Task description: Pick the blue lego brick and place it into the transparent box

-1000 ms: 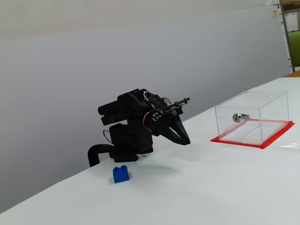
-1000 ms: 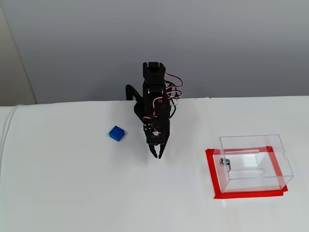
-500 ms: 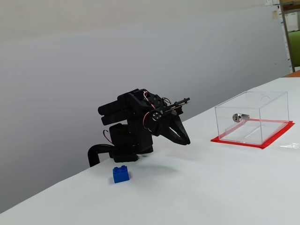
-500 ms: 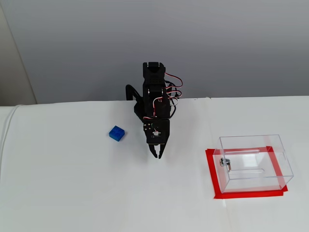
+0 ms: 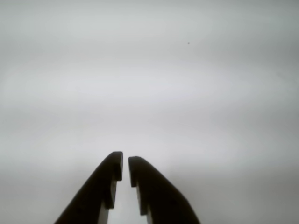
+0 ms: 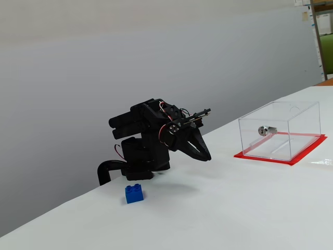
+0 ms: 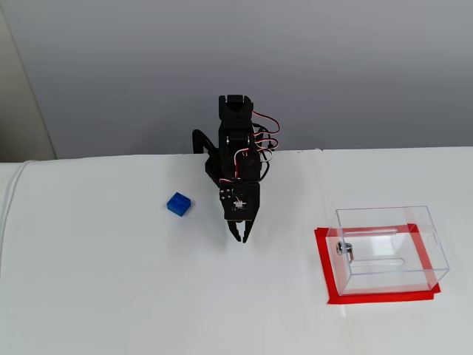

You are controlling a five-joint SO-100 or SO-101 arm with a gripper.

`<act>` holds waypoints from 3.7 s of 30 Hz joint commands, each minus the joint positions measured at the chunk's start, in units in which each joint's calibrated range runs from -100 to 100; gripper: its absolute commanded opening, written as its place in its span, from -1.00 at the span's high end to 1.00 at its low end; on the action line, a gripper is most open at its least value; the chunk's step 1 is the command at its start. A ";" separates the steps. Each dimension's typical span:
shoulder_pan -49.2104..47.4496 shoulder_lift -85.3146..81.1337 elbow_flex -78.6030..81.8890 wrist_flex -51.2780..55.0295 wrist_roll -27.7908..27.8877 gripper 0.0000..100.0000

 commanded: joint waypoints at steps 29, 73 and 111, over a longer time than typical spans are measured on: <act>7.21 -0.84 0.69 0.00 0.21 0.97; 56.00 -0.51 0.78 -8.26 0.42 0.97; 63.10 1.45 0.23 -2.09 0.11 0.97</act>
